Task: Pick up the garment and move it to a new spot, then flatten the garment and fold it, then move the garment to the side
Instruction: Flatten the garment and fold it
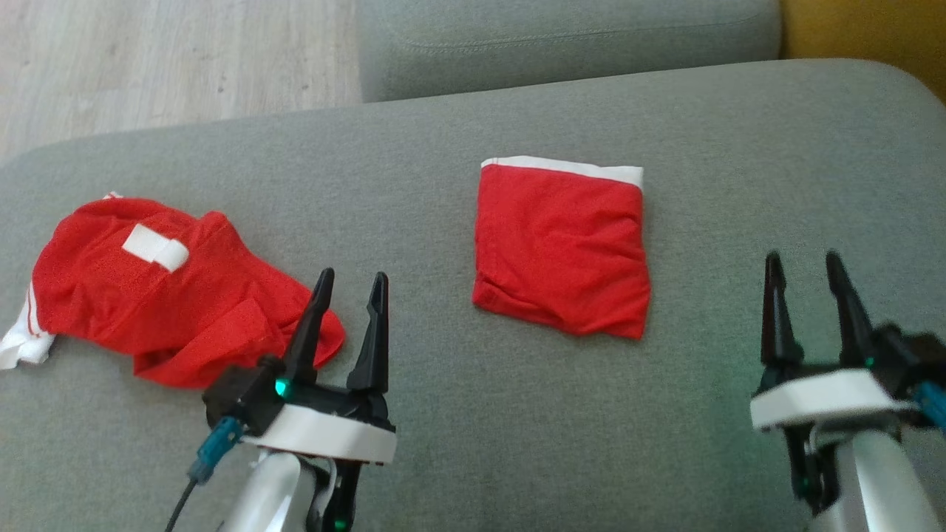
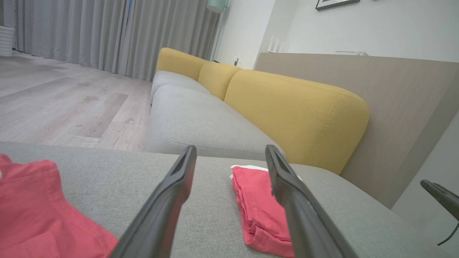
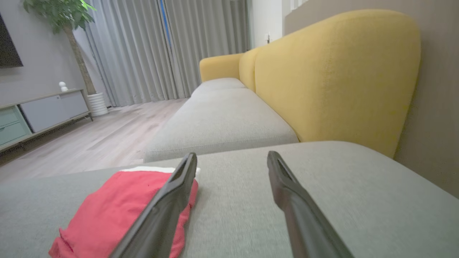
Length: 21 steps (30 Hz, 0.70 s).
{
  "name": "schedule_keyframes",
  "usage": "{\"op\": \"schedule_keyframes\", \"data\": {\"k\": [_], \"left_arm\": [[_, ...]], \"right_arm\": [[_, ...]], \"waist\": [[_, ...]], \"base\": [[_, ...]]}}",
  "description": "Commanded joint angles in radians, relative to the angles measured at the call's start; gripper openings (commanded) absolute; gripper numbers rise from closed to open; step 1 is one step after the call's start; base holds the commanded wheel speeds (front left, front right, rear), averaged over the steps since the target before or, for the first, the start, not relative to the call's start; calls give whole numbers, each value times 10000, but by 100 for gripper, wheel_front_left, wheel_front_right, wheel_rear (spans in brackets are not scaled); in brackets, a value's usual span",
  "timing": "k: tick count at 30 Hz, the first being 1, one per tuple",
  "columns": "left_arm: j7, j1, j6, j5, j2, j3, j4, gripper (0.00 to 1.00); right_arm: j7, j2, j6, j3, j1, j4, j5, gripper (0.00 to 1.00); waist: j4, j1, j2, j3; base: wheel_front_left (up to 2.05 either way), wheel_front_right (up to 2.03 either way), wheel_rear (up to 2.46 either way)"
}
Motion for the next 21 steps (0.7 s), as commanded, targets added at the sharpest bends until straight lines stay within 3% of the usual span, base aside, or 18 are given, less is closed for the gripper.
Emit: {"op": "schedule_keyframes", "data": {"k": [1,21], "left_arm": [[-53,-165,-57,18,54,330,-245,100],[-53,36,-57,41,54,312,-300,100]], "right_arm": [[-108,29,-9,176,-55,-421,-34,100],[-108,48,-9,298,322,-664,373,100]], "waist": [[-80,1,-1,-72],[-128,1,-1,-268]], "base": [[0,0,0],[0,0,0]]}}
